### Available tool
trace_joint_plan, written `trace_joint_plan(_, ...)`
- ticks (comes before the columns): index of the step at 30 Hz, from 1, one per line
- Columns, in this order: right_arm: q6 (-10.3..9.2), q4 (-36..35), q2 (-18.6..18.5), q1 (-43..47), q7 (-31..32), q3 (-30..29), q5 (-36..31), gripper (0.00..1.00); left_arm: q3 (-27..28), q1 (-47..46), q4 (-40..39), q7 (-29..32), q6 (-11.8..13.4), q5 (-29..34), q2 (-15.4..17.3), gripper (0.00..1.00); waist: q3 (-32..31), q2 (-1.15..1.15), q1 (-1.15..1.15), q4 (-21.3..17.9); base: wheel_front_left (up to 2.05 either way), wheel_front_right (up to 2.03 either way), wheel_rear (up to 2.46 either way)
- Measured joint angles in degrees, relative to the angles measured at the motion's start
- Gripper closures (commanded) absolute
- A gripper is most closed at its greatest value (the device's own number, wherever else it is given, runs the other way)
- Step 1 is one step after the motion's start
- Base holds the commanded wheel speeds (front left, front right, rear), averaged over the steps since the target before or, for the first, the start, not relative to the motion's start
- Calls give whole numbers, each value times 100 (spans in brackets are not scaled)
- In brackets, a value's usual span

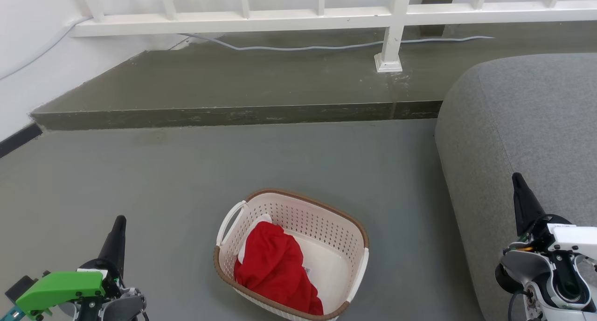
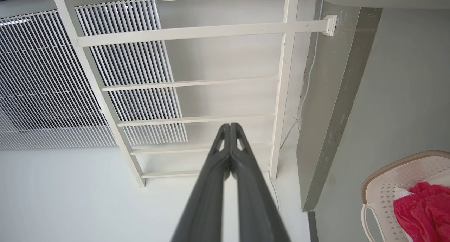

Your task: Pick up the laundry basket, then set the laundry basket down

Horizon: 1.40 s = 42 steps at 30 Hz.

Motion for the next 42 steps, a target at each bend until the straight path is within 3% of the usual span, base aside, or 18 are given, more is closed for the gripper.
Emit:
trace_joint_plan(9,0,0,3,0,0,-3,0,100,3,0,0,0,0,0,-3,100,0,0,0,0,0,0,0)
trace_joint_plan(10,-1,27,9,10,-1,-2,2,0,2,12,30,-1,1,-4,-11,0,0,0,0,0,0,0,0)
trace_joint_plan(24,-9,313,163,326,-126,124,-77,0,-138,280,254,-138,8,142,-171,0,-2,0,0,5,0,0,0)
trace_joint_plan(31,-23,254,162,326,-268,175,-531,0,-199,280,181,-281,8,476,-170,0,-3,0,0,11,0,0,0)
trace_joint_plan(42,-174,-36,114,324,-474,334,-1736,0,-328,277,-131,-477,105,1527,-145,0,-6,0,0,25,0,0,0)
